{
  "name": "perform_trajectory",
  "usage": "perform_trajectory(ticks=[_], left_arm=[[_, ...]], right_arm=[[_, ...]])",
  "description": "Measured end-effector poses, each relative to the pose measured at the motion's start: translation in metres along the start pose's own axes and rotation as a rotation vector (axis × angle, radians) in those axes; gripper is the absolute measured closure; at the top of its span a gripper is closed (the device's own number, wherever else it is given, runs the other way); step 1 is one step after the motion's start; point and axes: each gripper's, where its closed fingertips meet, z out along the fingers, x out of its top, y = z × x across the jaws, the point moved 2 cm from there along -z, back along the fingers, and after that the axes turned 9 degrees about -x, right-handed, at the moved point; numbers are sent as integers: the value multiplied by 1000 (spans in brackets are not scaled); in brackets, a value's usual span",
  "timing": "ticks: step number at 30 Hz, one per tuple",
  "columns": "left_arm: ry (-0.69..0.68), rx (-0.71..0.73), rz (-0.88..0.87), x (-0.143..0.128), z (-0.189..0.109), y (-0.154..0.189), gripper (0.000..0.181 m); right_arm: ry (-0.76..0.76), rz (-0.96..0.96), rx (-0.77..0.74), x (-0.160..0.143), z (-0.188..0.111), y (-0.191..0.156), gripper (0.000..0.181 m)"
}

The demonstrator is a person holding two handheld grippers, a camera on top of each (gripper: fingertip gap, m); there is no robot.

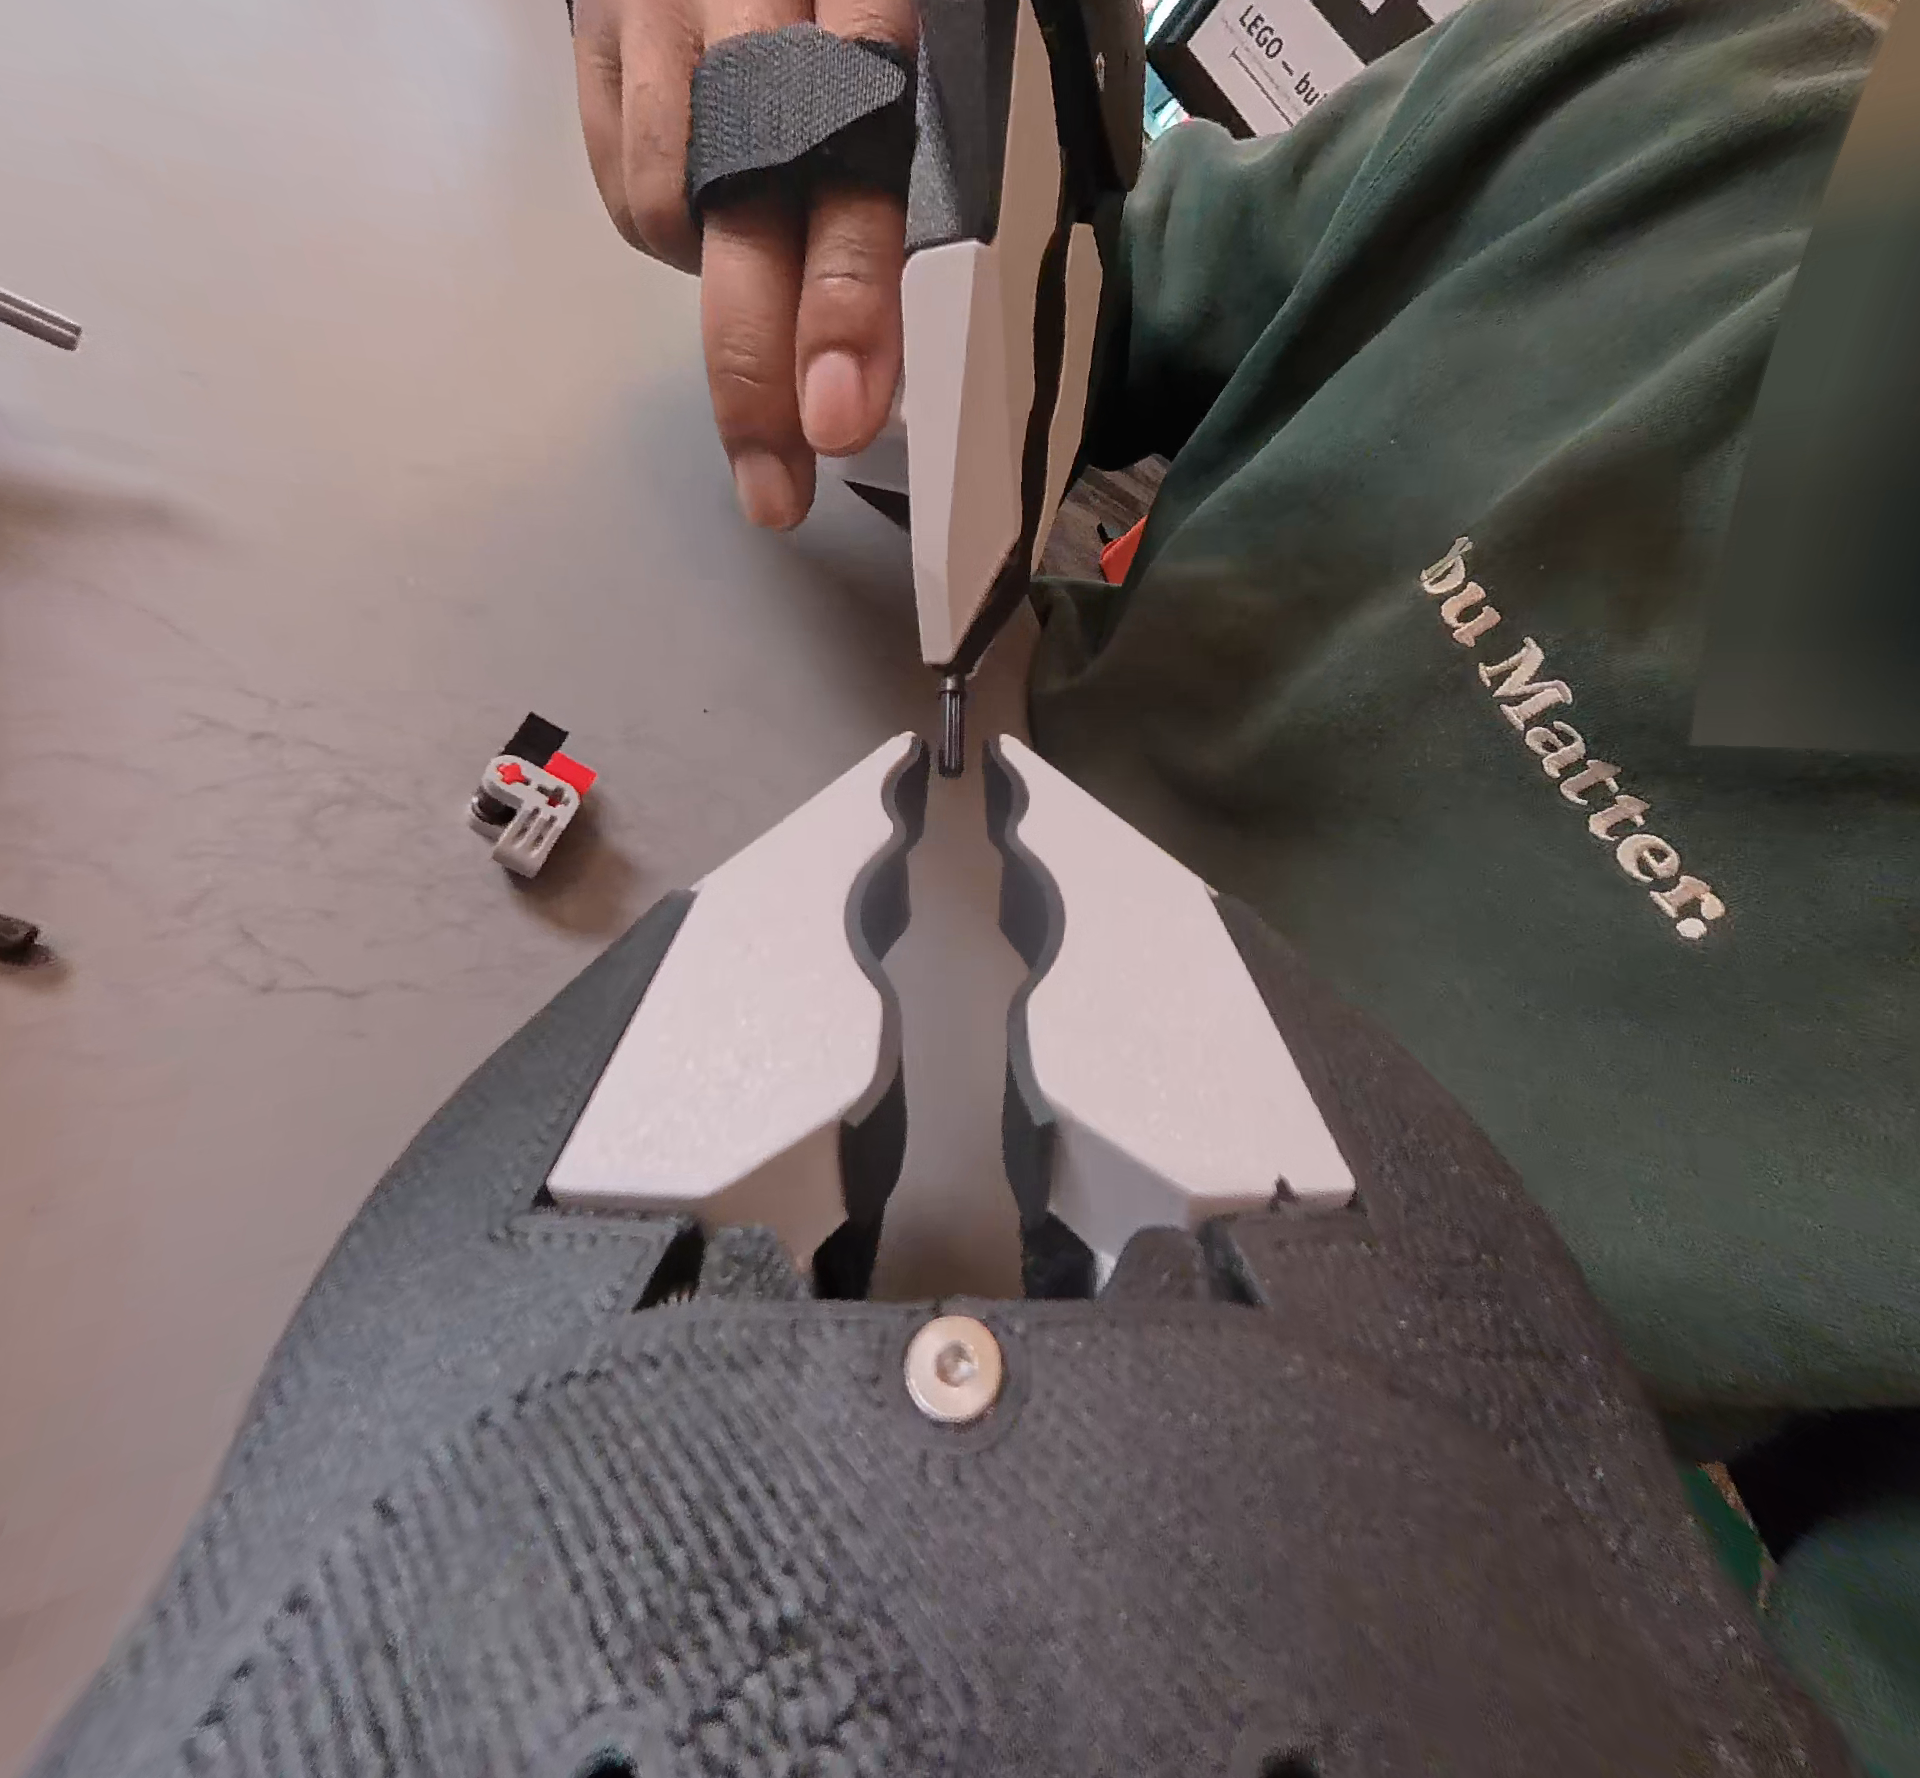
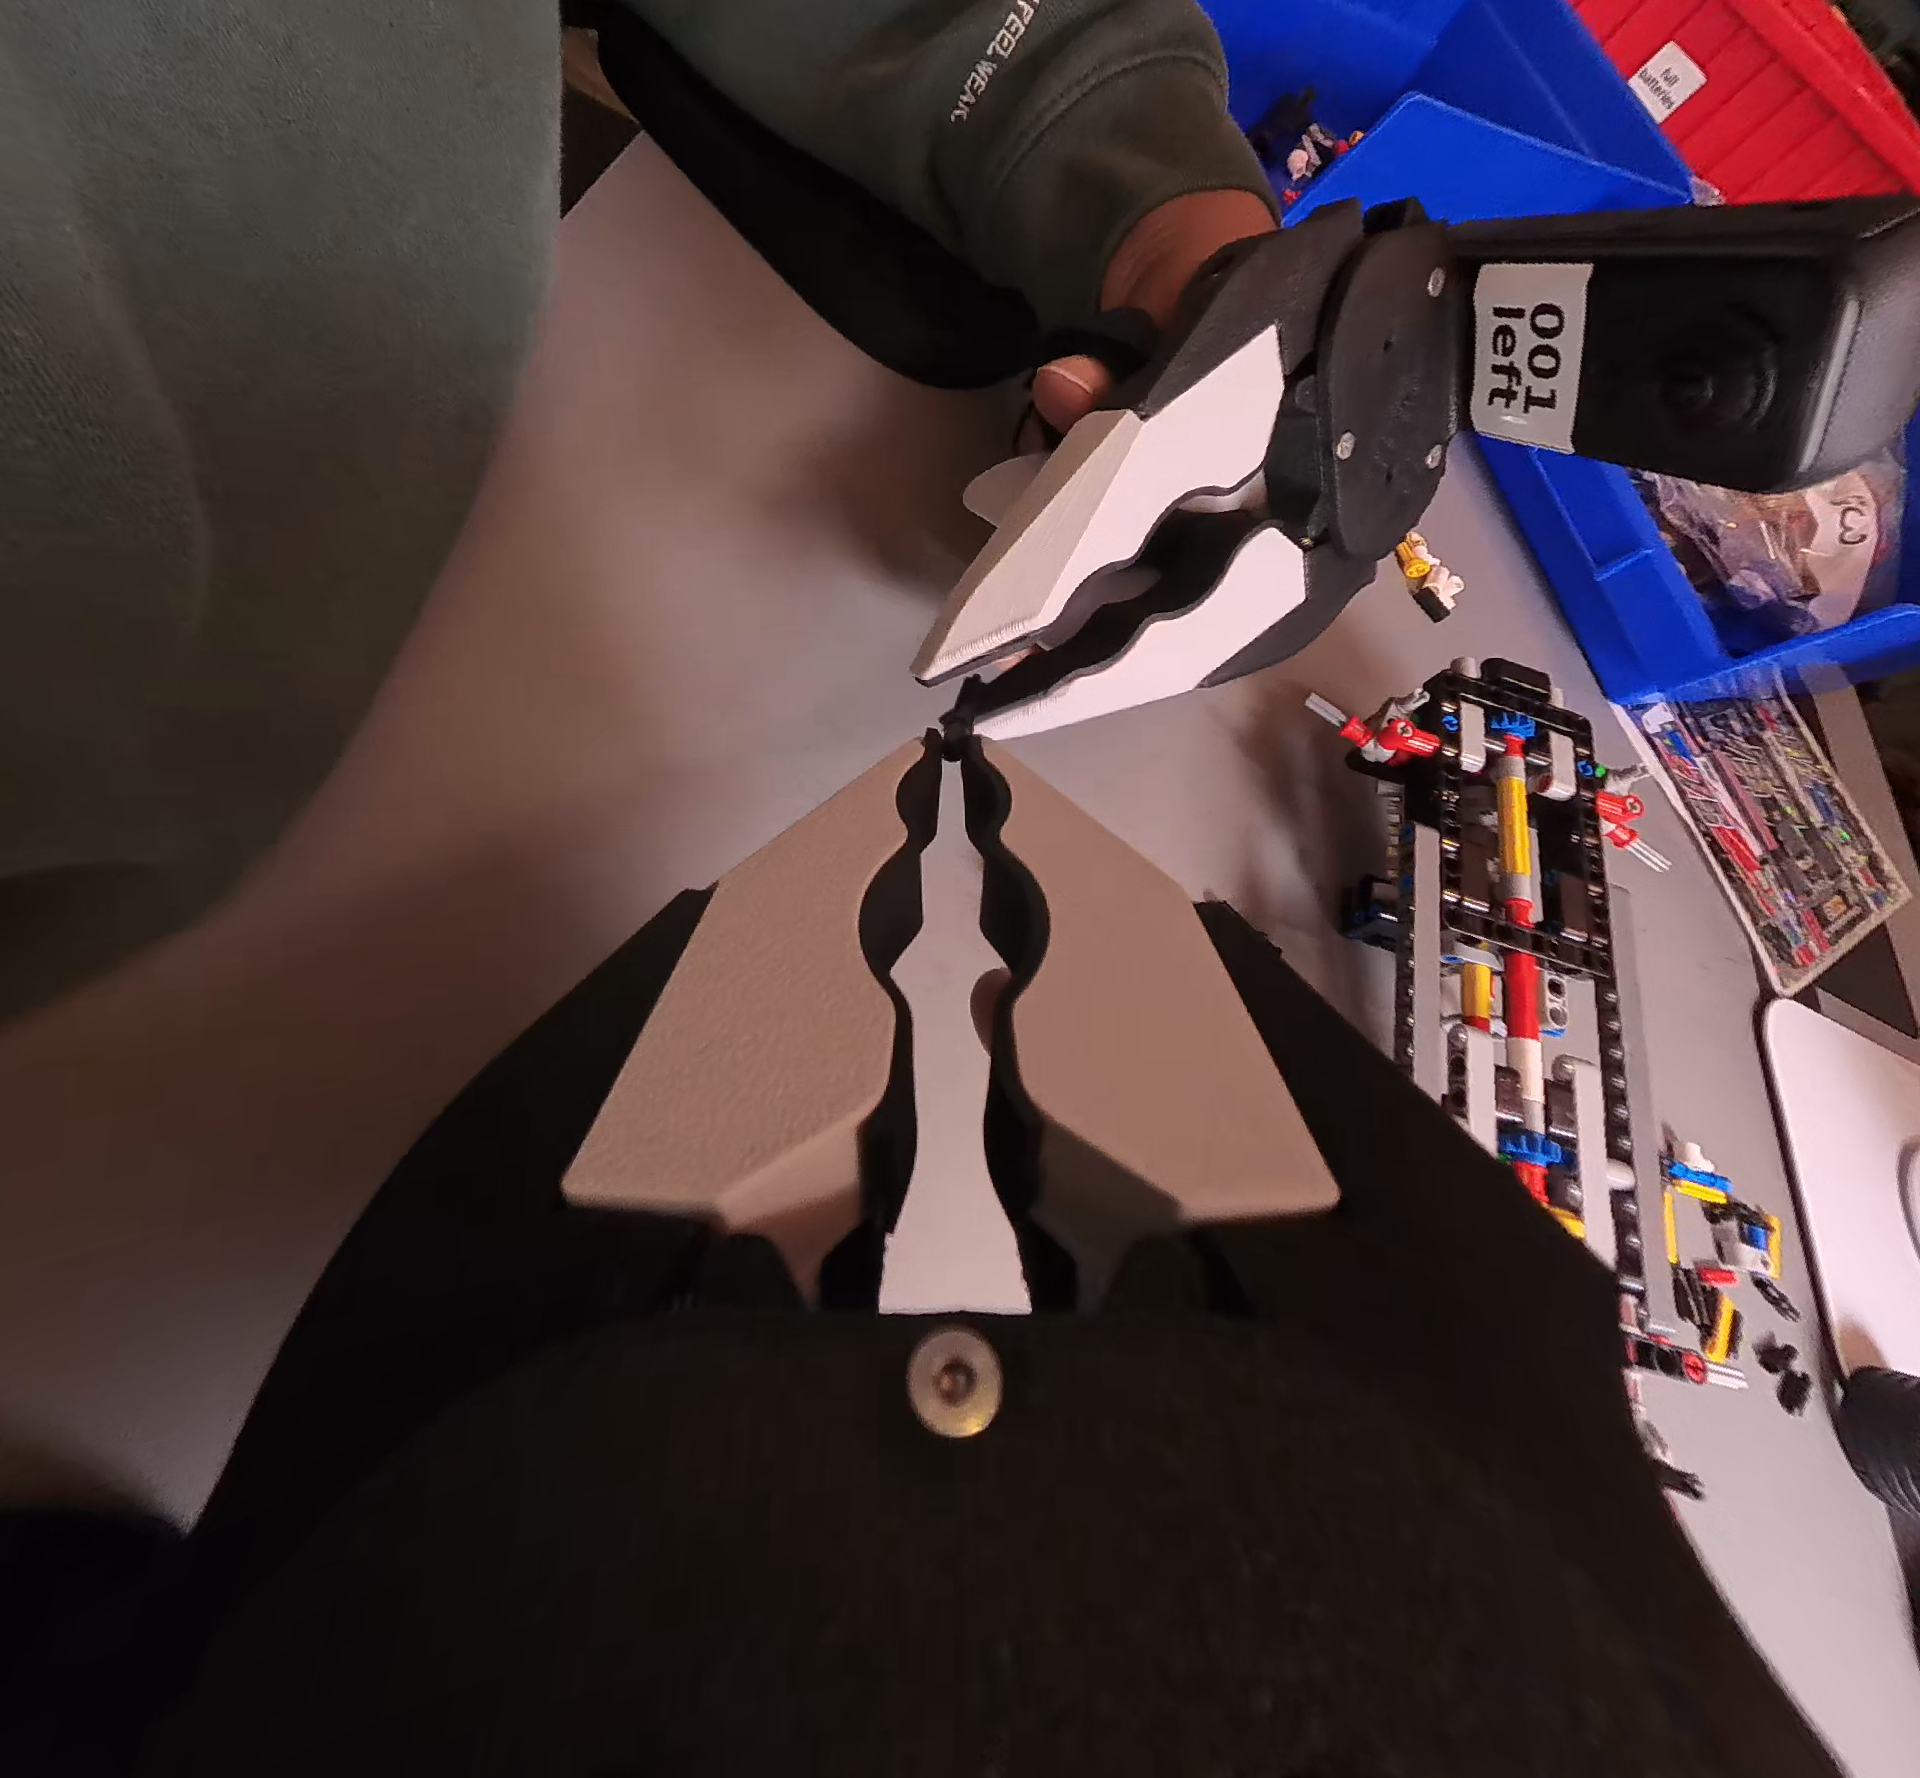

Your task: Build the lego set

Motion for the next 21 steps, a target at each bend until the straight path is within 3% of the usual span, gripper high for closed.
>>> perform_trajectory(ticks=[1,21], left_arm=[[0,0,0,0,0,0,172],[72,-46,-31,11,-2,5,179]], right_arm=[[1,-1,1,0,0,-1,181],[42,-1,-61,8,1,6,180]])
